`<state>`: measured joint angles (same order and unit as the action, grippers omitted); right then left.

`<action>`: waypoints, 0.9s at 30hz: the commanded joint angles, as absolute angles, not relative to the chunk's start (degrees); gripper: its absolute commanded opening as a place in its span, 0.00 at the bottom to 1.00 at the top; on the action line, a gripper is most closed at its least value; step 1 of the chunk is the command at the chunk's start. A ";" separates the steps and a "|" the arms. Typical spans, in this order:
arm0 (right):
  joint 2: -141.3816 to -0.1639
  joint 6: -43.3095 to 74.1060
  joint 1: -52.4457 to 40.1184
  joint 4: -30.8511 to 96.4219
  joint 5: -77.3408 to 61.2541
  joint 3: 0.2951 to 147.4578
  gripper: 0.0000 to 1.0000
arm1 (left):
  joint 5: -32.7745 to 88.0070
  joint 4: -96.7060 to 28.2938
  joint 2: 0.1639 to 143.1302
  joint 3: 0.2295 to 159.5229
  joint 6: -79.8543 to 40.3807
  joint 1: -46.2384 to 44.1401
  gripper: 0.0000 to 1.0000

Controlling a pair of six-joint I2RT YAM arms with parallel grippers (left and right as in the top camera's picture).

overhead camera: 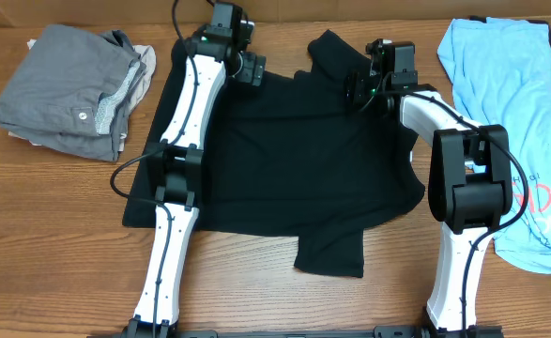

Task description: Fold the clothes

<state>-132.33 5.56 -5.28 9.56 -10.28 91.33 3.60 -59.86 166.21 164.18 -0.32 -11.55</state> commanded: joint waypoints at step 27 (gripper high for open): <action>-129.56 6.24 2.52 23.99 -1.78 99.98 0.86 | -0.78 -64.45 162.87 169.88 -5.80 -7.27 1.00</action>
